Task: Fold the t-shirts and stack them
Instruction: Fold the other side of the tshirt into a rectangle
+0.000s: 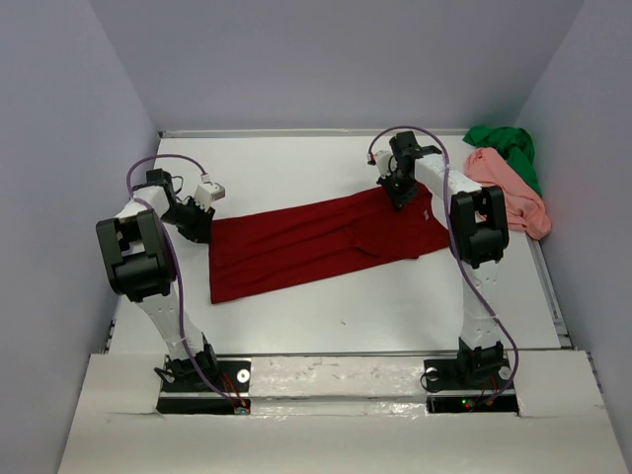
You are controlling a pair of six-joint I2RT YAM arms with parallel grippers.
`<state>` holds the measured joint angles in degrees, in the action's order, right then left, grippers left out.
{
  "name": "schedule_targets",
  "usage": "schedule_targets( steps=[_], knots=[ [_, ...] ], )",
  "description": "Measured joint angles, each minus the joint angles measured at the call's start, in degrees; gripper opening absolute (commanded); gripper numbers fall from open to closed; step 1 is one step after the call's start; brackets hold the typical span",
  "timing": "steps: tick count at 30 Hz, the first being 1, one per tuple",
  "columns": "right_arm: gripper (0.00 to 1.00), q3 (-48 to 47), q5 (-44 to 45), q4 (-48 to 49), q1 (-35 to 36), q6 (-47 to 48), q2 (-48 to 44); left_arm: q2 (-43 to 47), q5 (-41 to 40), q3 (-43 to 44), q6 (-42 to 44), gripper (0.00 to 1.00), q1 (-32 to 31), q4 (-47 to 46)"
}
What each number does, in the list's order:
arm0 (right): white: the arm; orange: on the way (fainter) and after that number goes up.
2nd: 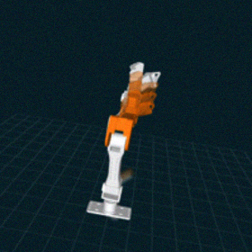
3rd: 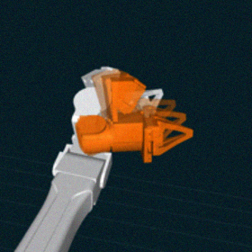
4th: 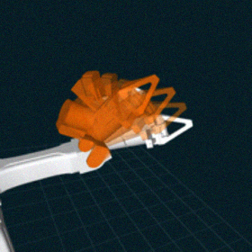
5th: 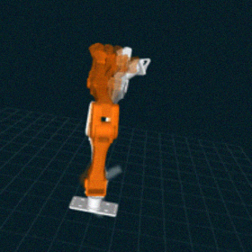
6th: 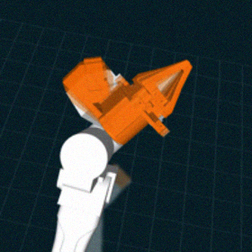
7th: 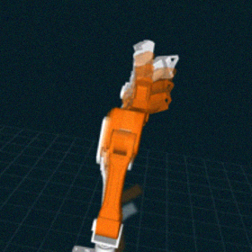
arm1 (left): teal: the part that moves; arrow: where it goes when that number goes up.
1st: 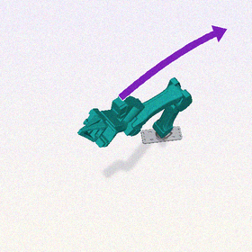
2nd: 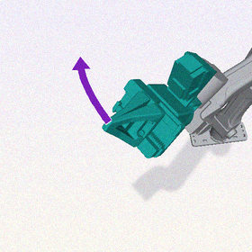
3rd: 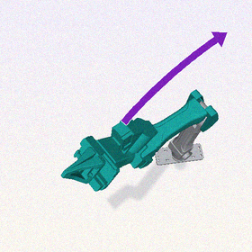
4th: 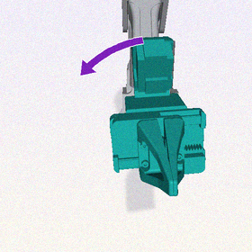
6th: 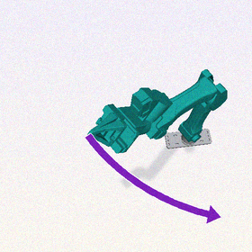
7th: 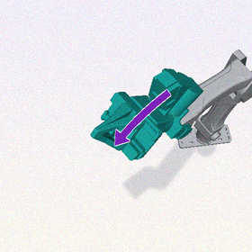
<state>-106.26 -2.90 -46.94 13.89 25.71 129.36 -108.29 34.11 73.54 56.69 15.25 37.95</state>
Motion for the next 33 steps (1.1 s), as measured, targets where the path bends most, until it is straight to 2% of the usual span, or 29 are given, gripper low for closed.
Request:
schedule_targets(
  steps=[12,24,27,31,33],
  knots=[
    [0.0,-0.7,0.0,-0.4,0.0,0.2,0.4,-2.2,2.5,2.0,-0.3,0.31,0.0,0.1],
    [0.0,-0.9,0.0,-0.6,0.0,0.4,0.5,-3.3,0.6,1.9,-1.6,0.31,-1.0,-2.1],
    [0.0,-0.9,0.0,-0.7,0.0,0.4,0.6,-3.3,0.2,1.7,-2.1,0.2,-1.3,-2.8],
    [0.0,-1.0,0.0,-0.7,0.0,0.4,0.6,-3.2,0.0,1.6,-2.9,0.0,-1.6,-3.3],
    [0.0,-1.0,0.0,-0.7,0.0,0.4,0.6,-3.1,-0.1,1.5,-3.1,0.0,-2.0,-3.5]
  ],
)
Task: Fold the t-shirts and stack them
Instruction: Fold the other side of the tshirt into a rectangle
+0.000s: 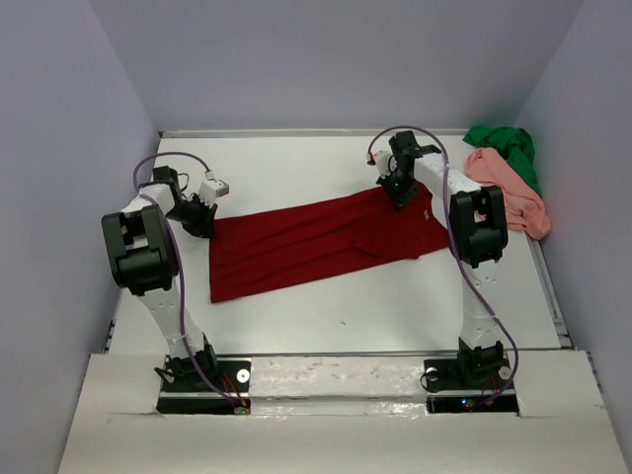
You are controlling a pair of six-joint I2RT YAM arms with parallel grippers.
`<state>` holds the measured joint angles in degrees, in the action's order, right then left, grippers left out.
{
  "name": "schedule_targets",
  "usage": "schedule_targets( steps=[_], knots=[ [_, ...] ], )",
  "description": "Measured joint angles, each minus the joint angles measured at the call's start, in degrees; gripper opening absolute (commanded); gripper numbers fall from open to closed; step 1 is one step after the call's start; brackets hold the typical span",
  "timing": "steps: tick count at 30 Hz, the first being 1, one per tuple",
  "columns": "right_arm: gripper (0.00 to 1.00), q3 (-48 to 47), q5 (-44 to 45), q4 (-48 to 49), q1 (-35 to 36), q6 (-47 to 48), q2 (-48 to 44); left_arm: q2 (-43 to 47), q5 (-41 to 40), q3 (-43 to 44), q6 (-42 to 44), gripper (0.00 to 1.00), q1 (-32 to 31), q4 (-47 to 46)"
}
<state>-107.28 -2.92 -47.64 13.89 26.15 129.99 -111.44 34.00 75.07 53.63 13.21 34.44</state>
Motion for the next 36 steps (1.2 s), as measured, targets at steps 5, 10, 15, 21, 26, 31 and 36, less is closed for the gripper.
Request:
schedule_targets(
  steps=[5,10,15,21,26,31,36],
  knots=[
    [0.0,0.0,0.4,0.0,0.0,0.0,0.0,0.2,-0.1,0.0,0.0,0.0,-0.7,-0.3],
    [0.0,0.0,0.9,0.0,0.0,0.0,0.0,0.6,-0.7,0.0,0.1,0.0,-1.0,-0.3],
    [0.0,0.0,1.0,0.0,0.0,0.0,0.0,1.8,-1.6,0.1,0.3,0.0,-1.2,0.7],
    [0.0,-0.6,1.0,-0.4,0.0,0.0,0.3,3.1,-2.7,1.2,0.5,0.0,-1.3,1.6],
    [0.0,-1.0,1.0,-0.8,0.0,0.0,0.5,3.5,-3.1,2.0,0.5,0.0,-1.3,2.1],
    [0.0,-1.0,1.0,-0.9,0.0,0.0,0.6,3.5,-3.4,2.4,0.7,0.0,-1.3,2.6],
    [0.0,-1.2,1.1,-1.1,0.0,0.2,0.7,3.5,-4.2,2.7,0.9,0.0,-1.5,2.6]
  ],
)
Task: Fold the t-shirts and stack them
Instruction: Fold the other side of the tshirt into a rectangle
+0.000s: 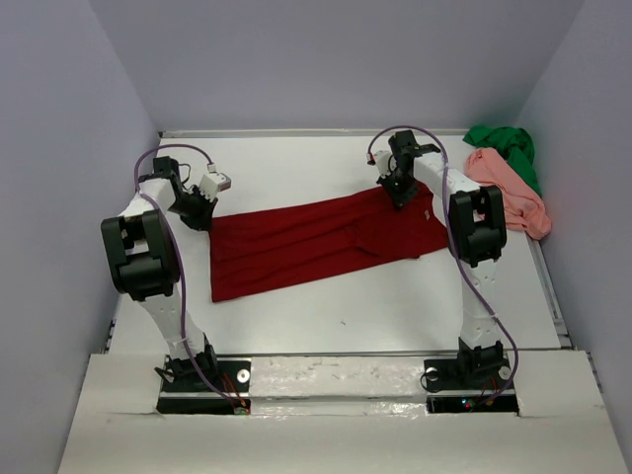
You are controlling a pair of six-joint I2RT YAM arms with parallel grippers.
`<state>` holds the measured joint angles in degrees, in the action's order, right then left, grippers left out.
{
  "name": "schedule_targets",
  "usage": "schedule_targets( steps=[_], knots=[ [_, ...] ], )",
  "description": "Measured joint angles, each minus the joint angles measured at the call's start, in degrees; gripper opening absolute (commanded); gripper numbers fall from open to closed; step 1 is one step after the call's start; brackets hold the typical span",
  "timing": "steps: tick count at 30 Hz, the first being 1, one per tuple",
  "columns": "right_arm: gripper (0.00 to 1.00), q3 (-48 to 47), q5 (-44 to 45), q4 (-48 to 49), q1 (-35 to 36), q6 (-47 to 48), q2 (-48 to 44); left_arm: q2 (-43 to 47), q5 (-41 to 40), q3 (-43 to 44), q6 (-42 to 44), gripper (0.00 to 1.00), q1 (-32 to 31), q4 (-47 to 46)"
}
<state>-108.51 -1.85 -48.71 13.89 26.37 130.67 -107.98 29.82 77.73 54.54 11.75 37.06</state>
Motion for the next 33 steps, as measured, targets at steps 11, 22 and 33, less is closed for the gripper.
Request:
schedule_targets(
  steps=[11,22,33],
  knots=[
    [0.0,-1.4,0.4,-1.1,0.0,0.0,0.8,-0.2,-2.8,1.3,-0.7,0.0,-0.3,-1.6],
    [0.0,-2.6,0.9,-2.1,0.0,0.0,1.5,-2.8,-5.4,3.0,-2.0,0.0,-1.2,-4.1],
    [0.0,-3.6,1.5,-2.6,0.0,0.0,2.1,-3.7,-9.0,3.0,-2.7,0.0,-2.7,-7.5]
  ],
)
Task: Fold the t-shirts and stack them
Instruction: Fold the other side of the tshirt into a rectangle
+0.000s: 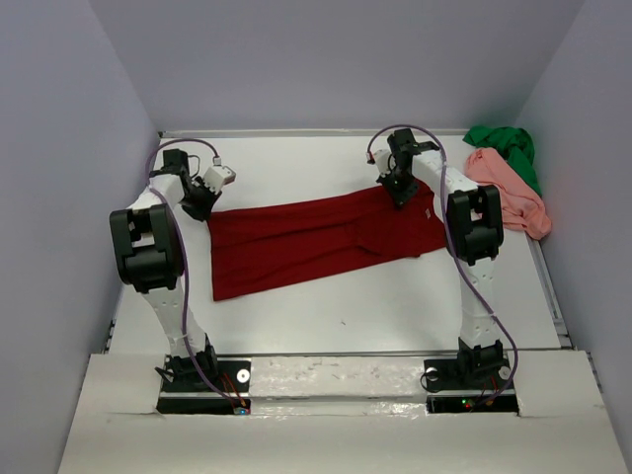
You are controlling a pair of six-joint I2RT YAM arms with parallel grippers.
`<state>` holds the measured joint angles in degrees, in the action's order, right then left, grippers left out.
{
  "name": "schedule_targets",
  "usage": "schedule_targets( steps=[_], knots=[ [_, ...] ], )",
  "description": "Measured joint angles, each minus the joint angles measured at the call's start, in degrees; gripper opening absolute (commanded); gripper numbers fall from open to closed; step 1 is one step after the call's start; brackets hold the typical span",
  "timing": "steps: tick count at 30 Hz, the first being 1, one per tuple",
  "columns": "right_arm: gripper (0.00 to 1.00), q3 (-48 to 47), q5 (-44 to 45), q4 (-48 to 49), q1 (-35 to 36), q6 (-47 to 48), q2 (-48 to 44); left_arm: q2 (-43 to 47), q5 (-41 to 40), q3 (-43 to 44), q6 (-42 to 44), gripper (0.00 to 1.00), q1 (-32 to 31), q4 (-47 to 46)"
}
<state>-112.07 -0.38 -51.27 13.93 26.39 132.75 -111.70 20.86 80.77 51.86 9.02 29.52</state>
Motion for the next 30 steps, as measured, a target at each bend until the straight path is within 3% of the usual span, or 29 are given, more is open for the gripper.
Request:
schedule_targets(
  steps=[13,15,18,21,22,23,30],
  knots=[
    [0.0,-0.8,0.2,-0.7,0.0,0.0,0.5,0.0,-2.8,-0.3,-0.3,0.0,-1.1,-2.4],
    [0.0,-0.8,0.2,-0.7,0.0,0.0,0.5,0.0,-3.5,-1.0,-0.3,0.17,-1.4,-3.4],
    [0.0,-0.8,0.2,-0.7,0.0,0.0,0.5,0.0,-5.7,-3.0,-0.6,0.23,-2.0,-5.4],
    [0.0,-0.8,0.5,-0.7,0.0,0.2,0.5,0.0,-8.3,-4.7,-0.7,0.45,-2.6,-6.7],
    [0.0,-0.8,0.6,-0.7,0.0,0.3,0.5,0.0,-9.5,-5.0,-0.7,0.76,-2.8,-7.3],
    [0.0,-0.8,0.7,-0.7,0.0,0.4,0.5,0.3,-11.4,-5.4,-0.2,0.99,-3.3,-8.6],
    [0.0,-0.9,0.8,-0.7,0.0,0.5,0.5,3.7,-19.5,-8.5,0.3,0.99,-5.2,-12.3]
  ],
)
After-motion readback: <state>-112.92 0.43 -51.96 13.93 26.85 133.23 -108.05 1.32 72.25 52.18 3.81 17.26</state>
